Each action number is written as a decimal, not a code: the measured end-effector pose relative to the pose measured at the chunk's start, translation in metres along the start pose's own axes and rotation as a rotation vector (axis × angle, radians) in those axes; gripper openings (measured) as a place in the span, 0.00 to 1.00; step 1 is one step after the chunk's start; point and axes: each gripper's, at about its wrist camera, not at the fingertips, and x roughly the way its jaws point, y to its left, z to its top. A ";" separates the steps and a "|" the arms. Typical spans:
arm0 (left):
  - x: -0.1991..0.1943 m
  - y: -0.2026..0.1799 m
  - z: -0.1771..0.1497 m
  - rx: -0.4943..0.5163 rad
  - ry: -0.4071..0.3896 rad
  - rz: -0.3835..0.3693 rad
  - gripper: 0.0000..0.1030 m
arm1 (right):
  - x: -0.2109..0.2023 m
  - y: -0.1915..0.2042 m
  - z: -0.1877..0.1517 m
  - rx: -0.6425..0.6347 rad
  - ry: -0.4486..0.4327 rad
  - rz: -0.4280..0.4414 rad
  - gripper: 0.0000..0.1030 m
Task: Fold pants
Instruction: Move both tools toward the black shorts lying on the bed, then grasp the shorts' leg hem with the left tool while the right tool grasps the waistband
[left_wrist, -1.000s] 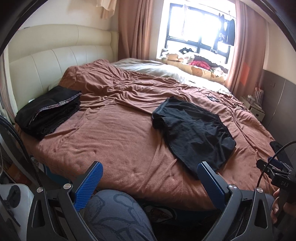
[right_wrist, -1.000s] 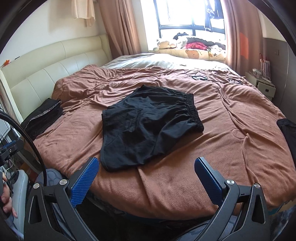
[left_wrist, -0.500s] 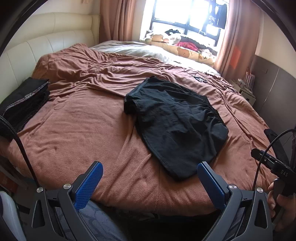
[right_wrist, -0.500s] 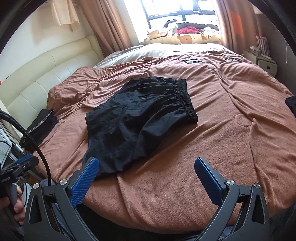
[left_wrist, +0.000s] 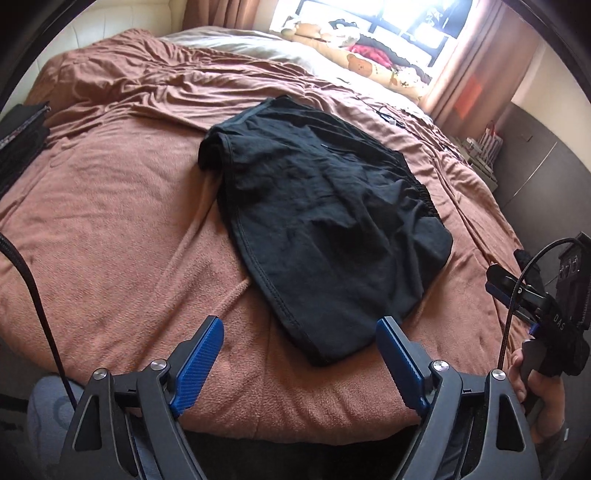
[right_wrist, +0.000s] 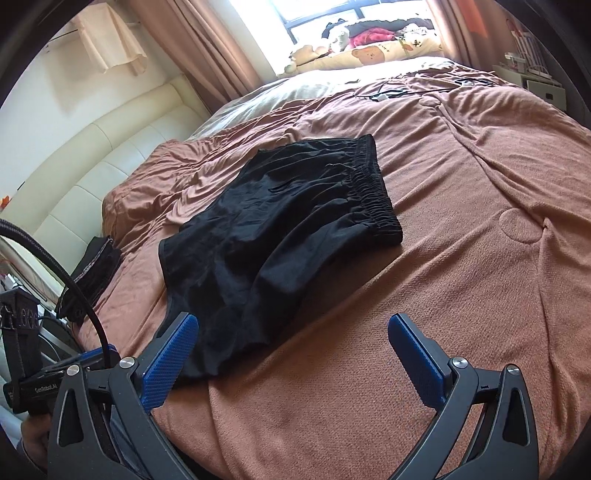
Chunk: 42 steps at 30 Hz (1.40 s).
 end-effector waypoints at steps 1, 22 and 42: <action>0.005 0.000 0.000 -0.007 0.010 -0.004 0.83 | 0.003 -0.003 0.001 0.002 0.001 0.010 0.98; 0.064 0.031 0.017 -0.213 0.120 -0.274 0.63 | 0.032 -0.021 -0.003 0.058 0.034 0.084 0.82; 0.036 0.020 -0.006 -0.228 0.106 -0.305 0.04 | 0.034 -0.043 -0.002 0.196 0.025 0.139 0.73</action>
